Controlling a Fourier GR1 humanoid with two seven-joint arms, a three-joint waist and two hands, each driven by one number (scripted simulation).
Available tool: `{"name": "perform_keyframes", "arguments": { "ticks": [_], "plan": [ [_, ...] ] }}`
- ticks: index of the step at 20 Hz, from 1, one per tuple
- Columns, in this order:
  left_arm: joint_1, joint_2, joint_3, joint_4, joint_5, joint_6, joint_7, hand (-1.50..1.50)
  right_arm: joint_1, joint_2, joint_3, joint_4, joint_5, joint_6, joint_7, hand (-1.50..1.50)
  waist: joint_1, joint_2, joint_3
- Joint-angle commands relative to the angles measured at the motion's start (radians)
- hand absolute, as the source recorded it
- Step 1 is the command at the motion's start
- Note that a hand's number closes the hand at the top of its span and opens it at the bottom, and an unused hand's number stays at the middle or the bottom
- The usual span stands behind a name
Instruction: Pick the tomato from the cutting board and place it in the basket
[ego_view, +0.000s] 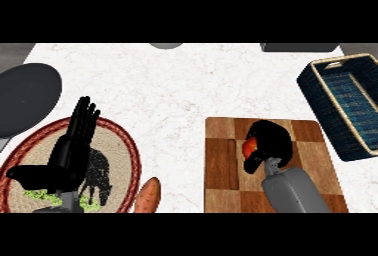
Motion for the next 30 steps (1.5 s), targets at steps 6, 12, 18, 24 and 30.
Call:
{"name": "perform_keyframes", "arguments": {
  "ticks": [6, 12, 18, 24, 30],
  "plan": [
    [-0.035, -0.004, -0.020, -0.013, -0.002, -0.015, -0.003, 0.00, -0.292, -0.071, -0.396, 0.301, 0.017, -0.162, 0.347, 1.50, 0.068, 0.058, 0.006],
    [-0.062, -0.026, -0.069, -0.004, -0.016, -0.029, -0.015, 0.00, -0.488, -0.146, -0.489, 0.506, 0.115, -0.265, 0.458, 1.50, 0.132, 0.066, 0.005],
    [-0.086, -0.024, -0.074, 0.013, -0.025, -0.029, -0.001, 0.00, -0.608, -0.160, -0.516, 0.594, 0.241, -0.464, 0.464, 1.50, 0.143, 0.062, 0.005],
    [-0.107, -0.025, -0.069, 0.039, -0.027, -0.028, 0.003, 0.00, -0.753, -0.189, -0.532, 0.590, 0.364, -0.639, 0.454, 1.50, 0.133, 0.053, 0.003],
    [-0.114, -0.035, -0.069, 0.052, -0.034, -0.013, 0.016, 0.00, -0.906, -0.132, -0.523, 0.640, 0.520, -0.714, 0.535, 1.50, 0.119, 0.040, 0.001]
  ]
}}
